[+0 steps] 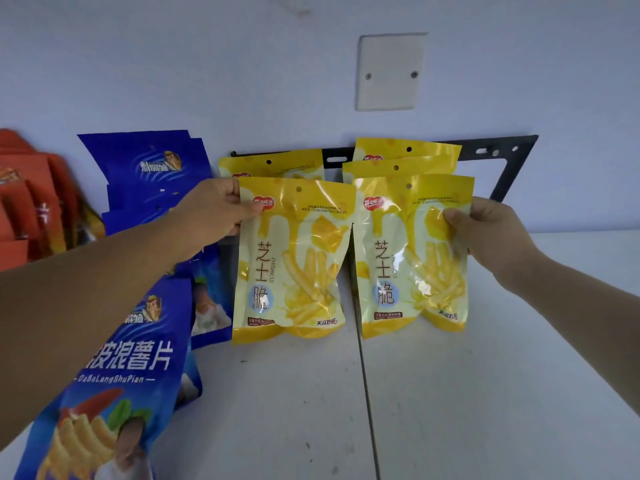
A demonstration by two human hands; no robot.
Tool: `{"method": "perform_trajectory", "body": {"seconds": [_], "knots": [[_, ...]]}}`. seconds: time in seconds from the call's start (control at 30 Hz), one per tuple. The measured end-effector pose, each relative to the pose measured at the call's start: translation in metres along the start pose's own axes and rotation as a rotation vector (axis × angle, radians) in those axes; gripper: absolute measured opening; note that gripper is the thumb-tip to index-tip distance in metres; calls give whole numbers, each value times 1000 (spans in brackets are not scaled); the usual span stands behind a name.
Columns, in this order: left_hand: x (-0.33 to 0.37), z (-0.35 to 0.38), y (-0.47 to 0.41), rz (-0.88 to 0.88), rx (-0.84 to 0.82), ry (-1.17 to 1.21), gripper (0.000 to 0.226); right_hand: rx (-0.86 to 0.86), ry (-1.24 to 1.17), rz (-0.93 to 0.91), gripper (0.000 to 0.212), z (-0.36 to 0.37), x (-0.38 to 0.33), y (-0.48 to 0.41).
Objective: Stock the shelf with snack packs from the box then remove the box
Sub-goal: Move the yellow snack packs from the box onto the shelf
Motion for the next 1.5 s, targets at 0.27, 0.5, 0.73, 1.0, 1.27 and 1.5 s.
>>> {"method": "perform_trajectory", "body": {"seconds": [0.27,0.5,0.73,1.0,1.27,1.5], "knots": [[-4,3,-5,9,5,-70,38,63,-51,63,21,11,2,2],[-3,3,-3,12,11,-105,42,31,-7,107,19,7,0,-2],[8,0,2,151,107,-290,27,-4,58,82,22,4,-6,0],[23,3,13,201,126,-342,19,35,133,93,25,-10,-4,4],[32,12,31,247,98,-377,25,229,206,-34,21,-29,-8,35],[48,31,72,332,11,-405,22,184,184,-54,18,-43,-19,88]]}}
Point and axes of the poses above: each hand's wrist, its own y-axis away from the middle knuckle, its own z-axis out of the palm, x = y × z, the point moved 1 cm from there along -y, towards the middle knuckle, and after that the axes turned 1 degree about -x, right-handed, at the moved point
